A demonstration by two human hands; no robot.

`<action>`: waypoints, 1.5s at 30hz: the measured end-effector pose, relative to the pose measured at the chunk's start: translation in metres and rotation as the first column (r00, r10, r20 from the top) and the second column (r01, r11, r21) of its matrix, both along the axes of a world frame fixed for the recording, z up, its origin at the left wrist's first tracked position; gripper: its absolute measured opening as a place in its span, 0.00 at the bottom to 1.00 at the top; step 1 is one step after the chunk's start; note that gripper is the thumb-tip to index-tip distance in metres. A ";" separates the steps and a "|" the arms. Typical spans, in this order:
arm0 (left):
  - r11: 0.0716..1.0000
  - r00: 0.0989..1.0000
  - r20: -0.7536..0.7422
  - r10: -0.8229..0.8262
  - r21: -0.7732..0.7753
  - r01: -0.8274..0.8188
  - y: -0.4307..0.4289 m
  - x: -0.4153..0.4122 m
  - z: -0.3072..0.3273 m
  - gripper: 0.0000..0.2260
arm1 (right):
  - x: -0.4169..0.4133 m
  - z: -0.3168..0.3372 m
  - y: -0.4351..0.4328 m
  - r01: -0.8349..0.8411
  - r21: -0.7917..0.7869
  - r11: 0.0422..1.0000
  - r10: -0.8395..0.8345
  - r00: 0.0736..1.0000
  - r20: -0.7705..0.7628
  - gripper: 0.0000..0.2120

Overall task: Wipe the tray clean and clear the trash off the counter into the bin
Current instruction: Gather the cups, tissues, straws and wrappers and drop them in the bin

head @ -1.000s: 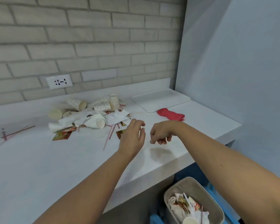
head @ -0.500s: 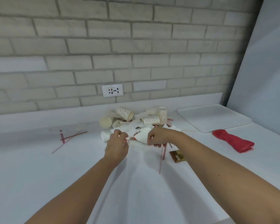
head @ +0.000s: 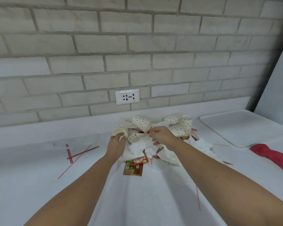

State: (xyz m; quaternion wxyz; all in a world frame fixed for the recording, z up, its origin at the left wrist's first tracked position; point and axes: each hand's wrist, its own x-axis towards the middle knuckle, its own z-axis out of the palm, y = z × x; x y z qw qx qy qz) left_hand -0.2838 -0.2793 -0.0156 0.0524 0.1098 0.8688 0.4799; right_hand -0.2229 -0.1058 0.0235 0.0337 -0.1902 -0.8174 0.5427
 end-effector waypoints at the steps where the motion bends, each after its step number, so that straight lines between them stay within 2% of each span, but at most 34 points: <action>1: 1.000 1.000 0.026 -0.013 0.021 0.013 0.003 -0.006 0.001 0.18 | -0.007 -0.001 0.000 0.019 -0.028 0.999 -0.019 1.000 -0.008 0.18; 5: 0.989 0.987 0.141 -0.075 0.139 0.056 0.016 -0.028 0.004 0.19 | -0.037 -0.012 0.004 0.118 -0.136 0.984 -0.124 0.992 -0.035 0.18; 9: 0.979 0.971 0.225 -0.086 0.198 0.041 0.026 -0.047 0.000 0.21 | -0.063 -0.020 0.004 0.119 -0.185 0.975 -0.123 0.992 -0.012 0.19; 12: 0.981 0.977 0.208 -0.055 0.193 0.014 0.030 -0.054 -0.007 0.20 | -0.076 -0.021 0.001 0.102 -0.177 0.979 -0.099 0.995 0.024 0.21; 16: 0.984 0.983 0.180 -0.024 0.176 -0.009 0.032 -0.057 -0.010 0.19 | -0.088 -0.023 -0.002 0.097 -0.252 0.963 -0.087 0.995 0.050 0.22; 18: 0.983 0.986 0.164 0.016 0.177 -0.045 0.030 -0.056 -0.008 0.19 | -0.089 -0.026 -0.004 0.066 -0.211 0.975 -0.060 0.998 0.035 0.23; 21: 0.991 0.994 0.049 0.098 0.092 -0.102 0.026 -0.053 -0.004 0.18 | -0.084 -0.027 -0.006 0.034 -0.159 0.987 -0.039 0.999 -0.024 0.25; 24: 0.987 0.977 -0.167 0.133 -0.066 -0.146 0.022 -0.042 -0.001 0.16 | -0.073 -0.020 -0.006 0.028 -0.137 0.990 -0.042 0.994 -0.099 0.23; 27: 0.967 0.923 -0.362 0.130 -0.158 -0.198 0.022 -0.027 0.007 0.16 | -0.055 -0.006 -0.002 0.054 -0.073 0.996 -0.067 0.978 -0.197 0.20; 30: 0.961 0.832 -0.539 0.130 -0.139 -0.240 0.029 -0.011 0.025 0.16 | -0.032 0.006 0.009 0.172 -0.016 0.985 -0.167 0.927 -0.335 0.12; 34: 0.984 0.673 -0.731 0.116 -0.009 -0.180 0.047 0.014 0.046 0.15 | 0.006 0.019 0.031 0.264 -0.085 0.961 -0.274 0.847 -0.456 0.05; 37: 0.993 0.584 -0.805 0.109 0.065 -0.095 0.067 0.038 0.059 0.15 | 0.034 0.027 0.051 0.289 -0.097 0.952 -0.300 0.828 -0.475 0.10; 39: 0.994 0.581 -0.808 0.103 0.102 -0.035 0.084 0.055 0.064 0.15 | 0.056 0.029 0.066 0.301 -0.145 0.942 -0.334 0.829 -0.449 0.14; 45: 0.982 0.622 -0.782 0.030 0.138 0.126 0.137 0.109 0.067 0.16 | 0.135 0.035 0.110 0.343 -0.259 0.903 -0.420 0.833 -0.361 0.06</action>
